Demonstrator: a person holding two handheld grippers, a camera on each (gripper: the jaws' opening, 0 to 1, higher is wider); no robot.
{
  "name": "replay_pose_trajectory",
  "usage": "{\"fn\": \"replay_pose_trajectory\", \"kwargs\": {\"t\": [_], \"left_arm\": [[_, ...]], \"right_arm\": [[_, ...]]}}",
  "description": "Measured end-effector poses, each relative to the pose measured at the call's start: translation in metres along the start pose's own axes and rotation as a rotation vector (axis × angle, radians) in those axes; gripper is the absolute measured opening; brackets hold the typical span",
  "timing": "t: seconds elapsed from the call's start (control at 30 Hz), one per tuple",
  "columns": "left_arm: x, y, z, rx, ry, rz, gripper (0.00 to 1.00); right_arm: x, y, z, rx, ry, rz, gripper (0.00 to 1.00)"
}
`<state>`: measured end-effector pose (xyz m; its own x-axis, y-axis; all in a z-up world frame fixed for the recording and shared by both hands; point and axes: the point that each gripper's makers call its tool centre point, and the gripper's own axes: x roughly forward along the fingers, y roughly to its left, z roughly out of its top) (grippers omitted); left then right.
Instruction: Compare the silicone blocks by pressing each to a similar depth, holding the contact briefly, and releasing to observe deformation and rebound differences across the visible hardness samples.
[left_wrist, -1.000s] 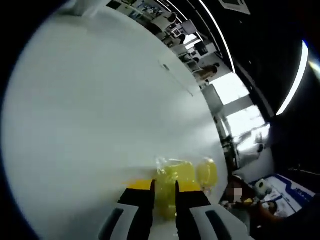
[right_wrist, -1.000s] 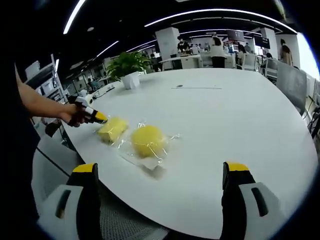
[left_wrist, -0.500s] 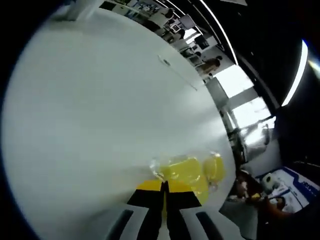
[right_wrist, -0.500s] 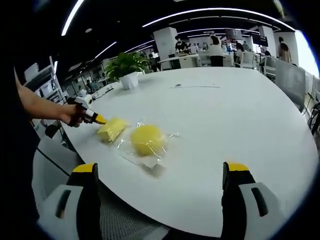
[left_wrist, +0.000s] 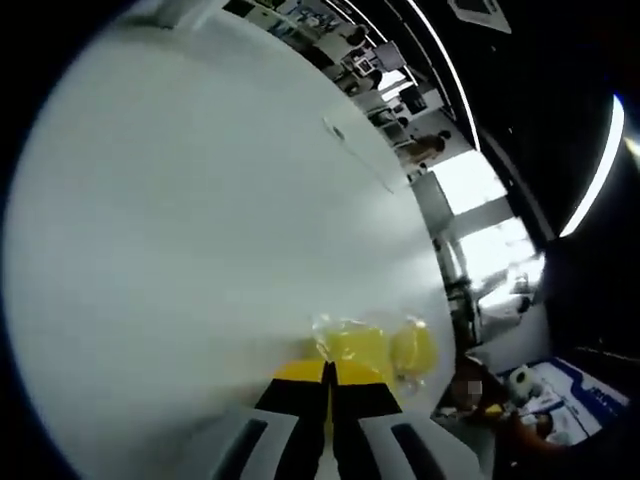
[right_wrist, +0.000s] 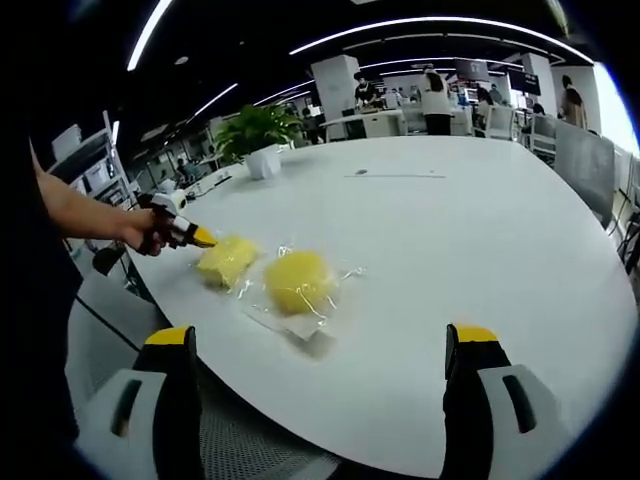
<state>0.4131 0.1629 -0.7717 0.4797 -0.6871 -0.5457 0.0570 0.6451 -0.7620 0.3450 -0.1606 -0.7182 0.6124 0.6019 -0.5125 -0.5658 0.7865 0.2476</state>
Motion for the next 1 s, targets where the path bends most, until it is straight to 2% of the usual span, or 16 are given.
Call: {"fn": "replay_pose_trajectory", "kwargs": {"t": [0.1, 0.23, 0.33, 0.47, 0.53, 0.63, 0.7, 0.83, 1.0], "left_arm": [[-0.002, -0.002, 0.004, 0.033, -0.022, 0.004, 0.00], [-0.007, -0.007, 0.011, 0.023, -0.057, 0.001, 0.00], [-0.010, -0.015, 0.013, 0.012, -0.055, -0.012, 0.00], [-0.015, -0.029, 0.019, 0.060, -0.067, -0.042, 0.00], [-0.019, -0.034, 0.024, 0.115, -0.088, -0.053, 0.00], [-0.023, -0.047, 0.025, 0.124, -0.095, -0.080, 0.00], [-0.024, -0.049, 0.026, 0.172, -0.098, -0.078, 0.00], [-0.028, -0.058, 0.026, 0.167, -0.098, -0.092, 0.00], [-0.034, -0.071, 0.028, 0.215, -0.119, -0.107, 0.00]], "right_arm": [[0.000, 0.001, 0.001, 0.002, -0.001, 0.002, 0.97], [0.001, 0.002, 0.002, 0.003, -0.004, 0.005, 0.97], [0.002, 0.004, 0.002, 0.001, -0.002, 0.009, 0.97], [0.002, 0.005, 0.003, -0.003, -0.004, 0.013, 0.97], [0.002, 0.005, 0.004, -0.005, -0.005, 0.014, 0.97], [0.001, 0.005, 0.006, -0.009, -0.007, 0.016, 0.97], [0.001, 0.004, 0.007, -0.012, -0.008, 0.016, 0.97], [0.001, 0.004, 0.009, -0.012, -0.015, 0.015, 0.97], [0.001, 0.007, 0.009, -0.010, -0.021, 0.021, 0.97]]}}
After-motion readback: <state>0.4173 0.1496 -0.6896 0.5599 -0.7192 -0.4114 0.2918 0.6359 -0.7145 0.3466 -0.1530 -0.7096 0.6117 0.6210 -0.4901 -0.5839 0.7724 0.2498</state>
